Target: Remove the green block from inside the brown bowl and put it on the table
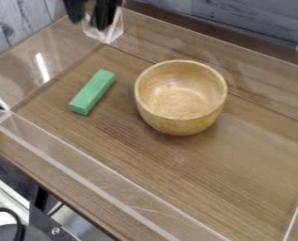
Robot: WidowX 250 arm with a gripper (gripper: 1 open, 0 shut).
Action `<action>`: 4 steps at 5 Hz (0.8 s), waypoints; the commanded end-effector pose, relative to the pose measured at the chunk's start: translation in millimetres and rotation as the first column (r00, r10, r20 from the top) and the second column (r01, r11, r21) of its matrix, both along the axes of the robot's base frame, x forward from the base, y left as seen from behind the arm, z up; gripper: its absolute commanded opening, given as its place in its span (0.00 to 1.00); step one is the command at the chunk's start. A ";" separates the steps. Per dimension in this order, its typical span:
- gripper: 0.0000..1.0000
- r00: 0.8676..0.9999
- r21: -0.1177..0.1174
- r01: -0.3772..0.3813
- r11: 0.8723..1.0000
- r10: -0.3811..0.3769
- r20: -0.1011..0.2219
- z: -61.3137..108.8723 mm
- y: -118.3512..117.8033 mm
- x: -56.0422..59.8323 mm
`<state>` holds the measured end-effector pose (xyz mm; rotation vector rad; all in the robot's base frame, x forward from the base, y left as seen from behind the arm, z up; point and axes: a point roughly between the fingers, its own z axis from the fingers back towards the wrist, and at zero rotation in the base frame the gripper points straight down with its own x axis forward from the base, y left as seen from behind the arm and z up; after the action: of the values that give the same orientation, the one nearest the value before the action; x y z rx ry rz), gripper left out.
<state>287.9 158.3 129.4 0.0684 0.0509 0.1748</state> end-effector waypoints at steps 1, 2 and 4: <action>0.00 0.999 0.030 -0.008 1.000 0.006 0.054 -4.8 15.8 16.3; 0.00 0.999 0.026 -0.010 1.000 0.009 0.036 -32.8 25.4 23.7; 0.00 1.000 0.006 -0.007 1.000 0.007 -0.020 -70.9 35.2 18.6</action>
<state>300.5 186.5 40.6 0.0465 0.1233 0.1763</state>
